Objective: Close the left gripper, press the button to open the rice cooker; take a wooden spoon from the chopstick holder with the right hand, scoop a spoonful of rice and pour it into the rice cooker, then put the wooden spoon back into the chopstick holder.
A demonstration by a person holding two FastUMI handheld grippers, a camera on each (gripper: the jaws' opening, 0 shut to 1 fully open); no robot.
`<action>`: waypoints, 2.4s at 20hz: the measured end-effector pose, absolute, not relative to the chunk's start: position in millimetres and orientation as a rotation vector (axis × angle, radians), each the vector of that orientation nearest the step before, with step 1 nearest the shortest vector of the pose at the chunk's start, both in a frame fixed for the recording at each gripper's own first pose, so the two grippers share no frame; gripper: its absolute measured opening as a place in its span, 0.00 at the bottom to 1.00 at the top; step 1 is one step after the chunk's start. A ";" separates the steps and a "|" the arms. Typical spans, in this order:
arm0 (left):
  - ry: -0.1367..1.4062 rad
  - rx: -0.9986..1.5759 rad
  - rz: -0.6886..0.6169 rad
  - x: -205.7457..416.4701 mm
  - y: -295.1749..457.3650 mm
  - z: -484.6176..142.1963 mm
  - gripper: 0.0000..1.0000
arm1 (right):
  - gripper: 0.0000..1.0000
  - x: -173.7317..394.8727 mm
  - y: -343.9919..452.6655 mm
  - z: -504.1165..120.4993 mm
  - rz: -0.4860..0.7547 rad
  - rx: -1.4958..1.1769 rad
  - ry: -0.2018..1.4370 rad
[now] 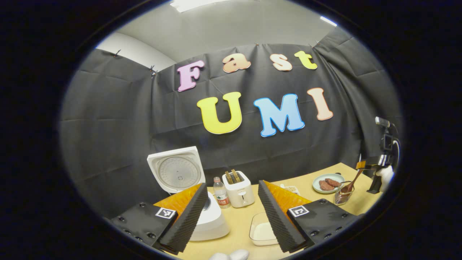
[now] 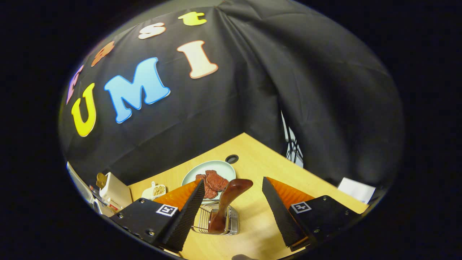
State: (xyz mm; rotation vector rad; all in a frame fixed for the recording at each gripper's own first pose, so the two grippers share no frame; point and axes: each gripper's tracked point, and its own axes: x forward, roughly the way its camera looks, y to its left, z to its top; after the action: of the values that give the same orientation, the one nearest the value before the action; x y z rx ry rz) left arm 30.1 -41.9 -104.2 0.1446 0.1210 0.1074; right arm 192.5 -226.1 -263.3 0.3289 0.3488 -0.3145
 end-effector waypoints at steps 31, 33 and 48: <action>-0.064 0.023 0.305 239.4 216.3 30.3 0.96 | 0.98 38.4 -24.6 -65.3 -0.024 0.062 0.125; -0.032 0.003 0.331 271.2 239.4 21.8 0.99 | 0.98 38.8 -28.9 -73.5 -0.034 0.067 0.144; 0.344 -0.051 0.478 389.0 317.9 -108.0 0.97 | 0.98 44.5 -38.6 -99.7 -0.042 0.083 0.250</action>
State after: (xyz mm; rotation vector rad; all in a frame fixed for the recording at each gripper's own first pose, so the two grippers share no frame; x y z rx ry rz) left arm 389.0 317.9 -108.0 -0.0510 0.3441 0.4776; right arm 44.5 -38.6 -99.7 0.0828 0.2499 -0.0421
